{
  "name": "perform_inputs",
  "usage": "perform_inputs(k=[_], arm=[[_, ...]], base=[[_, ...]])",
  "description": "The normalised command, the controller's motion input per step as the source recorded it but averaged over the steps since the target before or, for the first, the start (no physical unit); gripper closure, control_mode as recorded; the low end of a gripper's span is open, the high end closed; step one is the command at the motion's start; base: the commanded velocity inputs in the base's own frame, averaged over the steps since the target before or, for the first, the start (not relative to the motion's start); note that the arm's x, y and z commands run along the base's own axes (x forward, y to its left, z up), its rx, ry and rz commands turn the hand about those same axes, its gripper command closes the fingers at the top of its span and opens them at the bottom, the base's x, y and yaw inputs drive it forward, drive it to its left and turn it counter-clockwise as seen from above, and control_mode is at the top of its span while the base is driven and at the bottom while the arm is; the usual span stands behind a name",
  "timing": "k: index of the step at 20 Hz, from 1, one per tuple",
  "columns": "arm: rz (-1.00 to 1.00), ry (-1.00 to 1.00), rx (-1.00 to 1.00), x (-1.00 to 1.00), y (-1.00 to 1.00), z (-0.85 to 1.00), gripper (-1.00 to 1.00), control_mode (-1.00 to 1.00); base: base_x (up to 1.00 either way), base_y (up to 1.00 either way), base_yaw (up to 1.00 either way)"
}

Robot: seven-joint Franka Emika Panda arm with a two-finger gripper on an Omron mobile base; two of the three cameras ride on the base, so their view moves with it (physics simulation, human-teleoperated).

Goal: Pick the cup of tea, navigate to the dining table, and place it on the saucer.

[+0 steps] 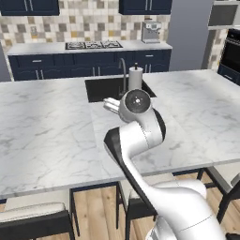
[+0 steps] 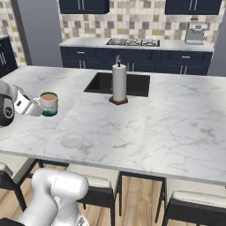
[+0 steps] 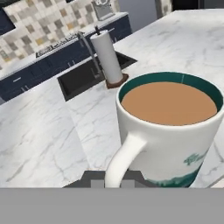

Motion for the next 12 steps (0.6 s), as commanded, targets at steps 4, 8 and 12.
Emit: perform_inputs(k=[4,8,12], arm=[[-0.13,-0.02,0.0,0.12,0.06,-0.34,1.0,-1.0],[-0.01,0.0,0.0,0.02,0.0,-0.3,1.0,-1.0],[0.0,0.0,0.0,0.15,0.0,-0.43,1.0,-1.0]], base=[[0.0,0.0,0.0],[0.0,0.0,0.0],[0.0,0.0,0.0]])
